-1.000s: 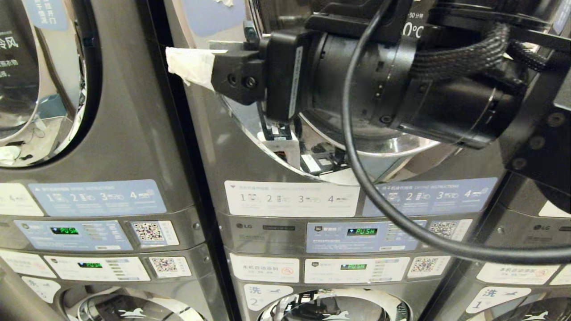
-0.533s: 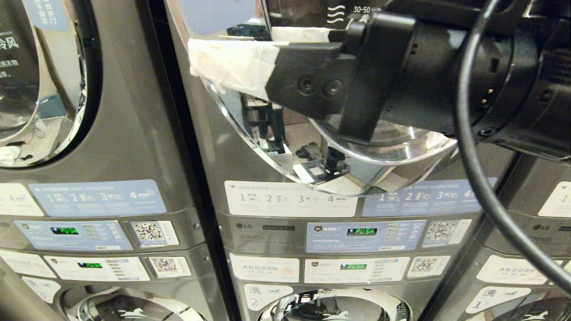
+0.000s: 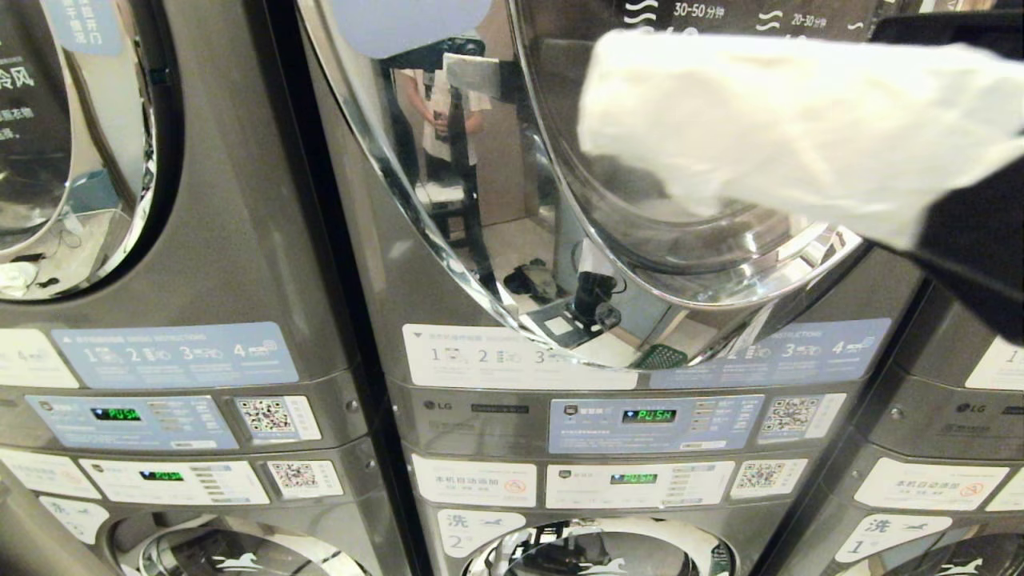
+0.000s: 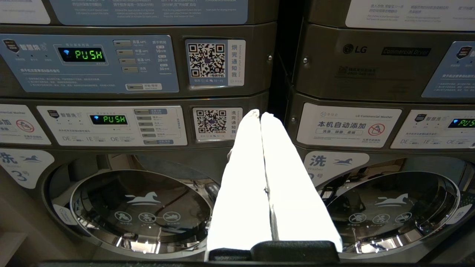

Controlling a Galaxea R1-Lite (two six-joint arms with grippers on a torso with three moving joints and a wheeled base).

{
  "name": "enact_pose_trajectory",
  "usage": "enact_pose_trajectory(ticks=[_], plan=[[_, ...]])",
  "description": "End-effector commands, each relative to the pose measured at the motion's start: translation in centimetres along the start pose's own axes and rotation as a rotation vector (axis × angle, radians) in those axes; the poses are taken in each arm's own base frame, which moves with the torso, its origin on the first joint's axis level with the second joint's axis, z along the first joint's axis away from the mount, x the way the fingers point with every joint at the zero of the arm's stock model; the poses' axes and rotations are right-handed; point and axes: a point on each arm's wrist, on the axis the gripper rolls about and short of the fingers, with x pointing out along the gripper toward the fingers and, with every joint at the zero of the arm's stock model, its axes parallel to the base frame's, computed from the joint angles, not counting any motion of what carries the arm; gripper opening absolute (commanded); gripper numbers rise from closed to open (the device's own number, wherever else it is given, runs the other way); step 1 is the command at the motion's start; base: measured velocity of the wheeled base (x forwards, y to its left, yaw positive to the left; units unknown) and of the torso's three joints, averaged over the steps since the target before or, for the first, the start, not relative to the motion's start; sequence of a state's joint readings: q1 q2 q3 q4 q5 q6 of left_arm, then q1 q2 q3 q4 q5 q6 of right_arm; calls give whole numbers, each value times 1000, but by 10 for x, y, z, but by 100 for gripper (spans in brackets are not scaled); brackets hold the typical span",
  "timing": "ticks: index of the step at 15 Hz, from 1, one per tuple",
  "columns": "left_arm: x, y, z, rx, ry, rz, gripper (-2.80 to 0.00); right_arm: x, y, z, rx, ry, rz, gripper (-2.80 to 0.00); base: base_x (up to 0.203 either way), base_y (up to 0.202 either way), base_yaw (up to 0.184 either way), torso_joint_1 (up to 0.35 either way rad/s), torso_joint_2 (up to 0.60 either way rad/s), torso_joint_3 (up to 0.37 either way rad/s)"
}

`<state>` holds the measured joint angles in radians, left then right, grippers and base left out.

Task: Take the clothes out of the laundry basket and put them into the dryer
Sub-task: Open the dryer

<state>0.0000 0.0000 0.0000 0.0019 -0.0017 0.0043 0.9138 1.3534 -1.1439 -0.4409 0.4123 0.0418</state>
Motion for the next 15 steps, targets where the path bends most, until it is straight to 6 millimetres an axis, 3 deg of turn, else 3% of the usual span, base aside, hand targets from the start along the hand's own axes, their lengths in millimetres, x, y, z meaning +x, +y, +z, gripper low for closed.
enact_pose_trajectory(ticks=[1, 5, 6, 8, 9, 12, 15], plan=[[0, 0, -1, 0, 0, -1, -280, -43, 15, 25, 0, -71, -58, 0, 0, 0, 0, 0, 0, 0], [0, 0, -1, 0, 1, -1, -280, -115, 33, 39, 87, -65, -352, 0, 0, 0, 0, 0, 0, 0], [0, 0, 0, 0, 0, -1, -280, -136, 41, 37, 108, -62, -413, -280, 0, 0, 0, 0, 0, 0], [0, 0, 0, 0, 0, 0, -280, -177, 59, 18, 134, -15, -614, -280, 0, 0, 0, 0, 0, 0], [0, 0, 0, 0, 0, 0, -280, -197, 71, -2, 147, 31, -760, -280, 0, 0, 0, 0, 0, 0], [0, 0, -1, 0, 1, -1, -280, -241, 117, -82, 195, 202, -1113, -280, 0, 0, 0, 0, 0, 0], [0, 0, -1, 0, 1, 0, -280, -262, 148, -164, 80, 363, -1233, -280, 0, 0, 0, 0, 0, 0]])
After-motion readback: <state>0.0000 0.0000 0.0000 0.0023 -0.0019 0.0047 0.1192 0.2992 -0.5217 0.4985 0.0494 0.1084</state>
